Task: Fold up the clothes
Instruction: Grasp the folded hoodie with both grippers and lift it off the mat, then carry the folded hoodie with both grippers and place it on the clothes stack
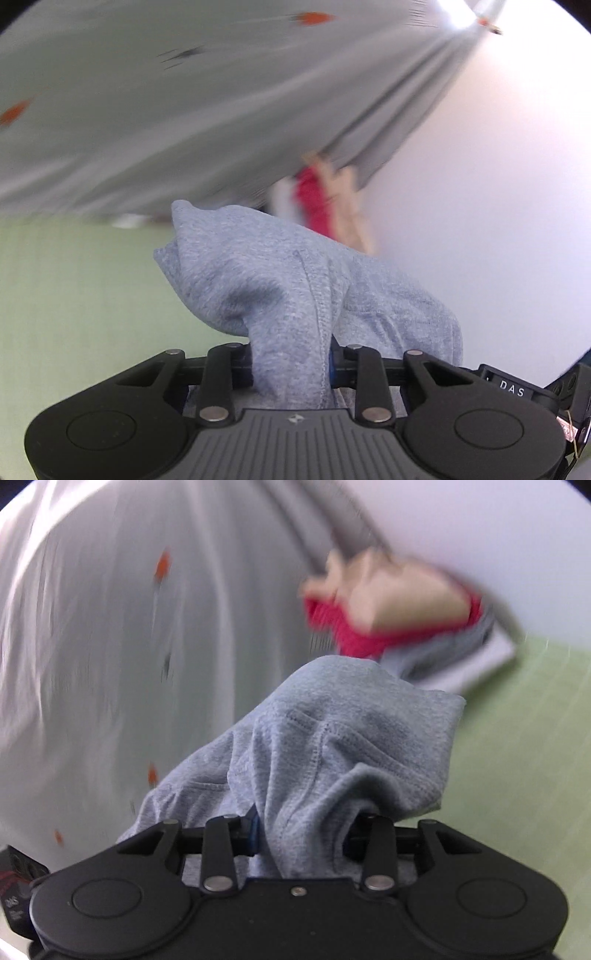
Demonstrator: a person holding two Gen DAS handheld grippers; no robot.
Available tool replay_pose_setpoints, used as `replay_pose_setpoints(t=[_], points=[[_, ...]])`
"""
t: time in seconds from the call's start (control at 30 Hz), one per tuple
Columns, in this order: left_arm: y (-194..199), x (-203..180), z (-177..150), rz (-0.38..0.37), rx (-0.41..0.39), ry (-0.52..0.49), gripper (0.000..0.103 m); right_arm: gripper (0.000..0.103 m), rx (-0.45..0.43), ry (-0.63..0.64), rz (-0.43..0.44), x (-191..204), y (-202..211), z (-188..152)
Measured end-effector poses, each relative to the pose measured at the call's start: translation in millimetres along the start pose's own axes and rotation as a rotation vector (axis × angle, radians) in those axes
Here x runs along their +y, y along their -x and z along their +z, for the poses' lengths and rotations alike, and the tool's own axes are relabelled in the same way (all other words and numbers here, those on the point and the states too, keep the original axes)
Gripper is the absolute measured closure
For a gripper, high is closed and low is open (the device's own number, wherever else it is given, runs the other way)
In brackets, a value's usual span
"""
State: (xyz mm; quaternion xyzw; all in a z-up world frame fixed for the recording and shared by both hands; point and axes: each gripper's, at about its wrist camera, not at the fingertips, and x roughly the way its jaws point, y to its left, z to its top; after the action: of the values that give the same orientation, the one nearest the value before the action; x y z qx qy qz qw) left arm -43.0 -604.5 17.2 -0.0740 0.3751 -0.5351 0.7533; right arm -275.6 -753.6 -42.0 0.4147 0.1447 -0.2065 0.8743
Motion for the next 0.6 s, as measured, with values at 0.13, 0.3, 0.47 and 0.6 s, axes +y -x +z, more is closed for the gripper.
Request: replay_pose_setpoints(t=[0.13,0.3,0.47,0.6], points=[[-67,-58,67,-0.049,-0.032,-0.113,0.073,0.064,-0.113,-0.129,0.069,-44,-7,78],[-157,-115,164,-0.107,-0.044,-0.323,0.075,0.065,-0.261,-0.372,0.178,-93,-45,132],[-282,-115,223,-0.041,0.033,-0.507,0.048,0.064,-0.391,-0.645,0.256,-141,-106,153],[-366,-47,198,0.036,0.099,-0.338,0.031,0.058,-0.357,-0.861,0.223,-191,-173,140]])
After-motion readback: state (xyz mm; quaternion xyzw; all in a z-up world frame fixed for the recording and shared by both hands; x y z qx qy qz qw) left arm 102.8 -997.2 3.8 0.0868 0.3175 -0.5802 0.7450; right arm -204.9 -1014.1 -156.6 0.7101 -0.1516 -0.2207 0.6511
